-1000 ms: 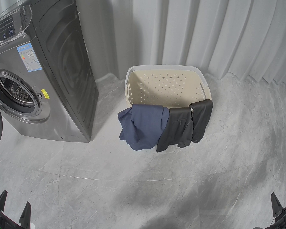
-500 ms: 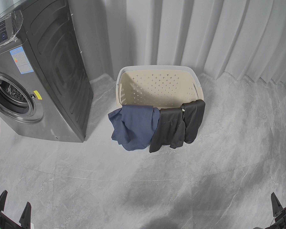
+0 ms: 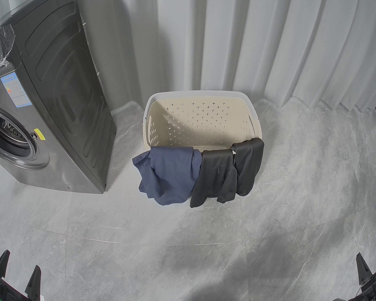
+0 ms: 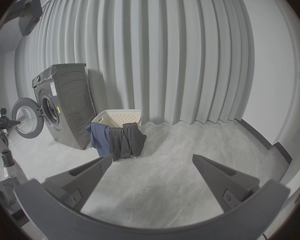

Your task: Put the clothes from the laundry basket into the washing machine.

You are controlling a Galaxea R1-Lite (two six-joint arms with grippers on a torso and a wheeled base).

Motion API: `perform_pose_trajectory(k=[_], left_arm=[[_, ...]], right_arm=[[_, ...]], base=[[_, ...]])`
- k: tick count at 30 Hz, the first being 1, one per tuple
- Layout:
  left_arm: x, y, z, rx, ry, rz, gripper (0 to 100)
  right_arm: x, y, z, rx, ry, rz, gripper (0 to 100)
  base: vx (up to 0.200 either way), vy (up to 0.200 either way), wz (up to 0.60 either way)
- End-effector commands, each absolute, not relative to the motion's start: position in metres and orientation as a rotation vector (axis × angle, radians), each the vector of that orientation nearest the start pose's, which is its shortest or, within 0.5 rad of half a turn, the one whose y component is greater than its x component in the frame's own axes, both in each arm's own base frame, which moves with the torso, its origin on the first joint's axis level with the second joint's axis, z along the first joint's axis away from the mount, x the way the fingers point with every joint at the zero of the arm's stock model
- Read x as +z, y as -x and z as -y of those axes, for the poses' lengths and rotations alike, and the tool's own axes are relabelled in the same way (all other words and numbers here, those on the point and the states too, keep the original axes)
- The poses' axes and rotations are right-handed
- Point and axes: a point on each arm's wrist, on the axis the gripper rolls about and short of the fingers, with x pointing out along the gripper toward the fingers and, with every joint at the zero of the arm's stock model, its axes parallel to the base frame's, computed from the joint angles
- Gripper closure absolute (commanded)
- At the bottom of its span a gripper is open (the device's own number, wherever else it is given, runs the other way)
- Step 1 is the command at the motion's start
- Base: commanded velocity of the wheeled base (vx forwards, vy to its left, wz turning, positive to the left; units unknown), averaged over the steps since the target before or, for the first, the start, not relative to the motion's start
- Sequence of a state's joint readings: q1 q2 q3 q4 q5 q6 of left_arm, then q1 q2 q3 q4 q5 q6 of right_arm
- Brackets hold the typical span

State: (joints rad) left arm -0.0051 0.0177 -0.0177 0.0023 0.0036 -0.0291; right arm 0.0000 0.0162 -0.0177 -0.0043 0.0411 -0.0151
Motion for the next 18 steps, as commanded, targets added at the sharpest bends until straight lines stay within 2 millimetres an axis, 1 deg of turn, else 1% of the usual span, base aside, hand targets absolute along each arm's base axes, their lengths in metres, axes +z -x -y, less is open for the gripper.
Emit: perform_pose_trajectory(k=[1, 3, 9, 18], left_arm=[[0.0762, 0.0224, -0.0002, -0.001, 0.029, -0.008, 0], [0.0763, 0.0226, -0.0002, 0.000, 0.031, -0.005, 0], [0.0762, 0.0224, -0.0002, 0.000, 0.031, -0.008, 0], [0.0763, 0.0226, -0.0002, -0.001, 0.029, -0.005, 0]], right_arm=[[0.0760, 0.0226, -0.0009, 0.043, 0.015, 0.002, 0], [0.0760, 0.0226, -0.0009, 0.043, 0.015, 0.002, 0], [0.0760, 0.0226, -0.0009, 0.043, 0.015, 0.002, 0], [0.0762, 0.0225, -0.0009, 0.041, 0.015, 0.002, 0]], base=[[0.200, 0.000, 0.00], [0.200, 0.000, 0.00], [0.000, 0.000, 0.00], [0.000, -0.200, 0.00]])
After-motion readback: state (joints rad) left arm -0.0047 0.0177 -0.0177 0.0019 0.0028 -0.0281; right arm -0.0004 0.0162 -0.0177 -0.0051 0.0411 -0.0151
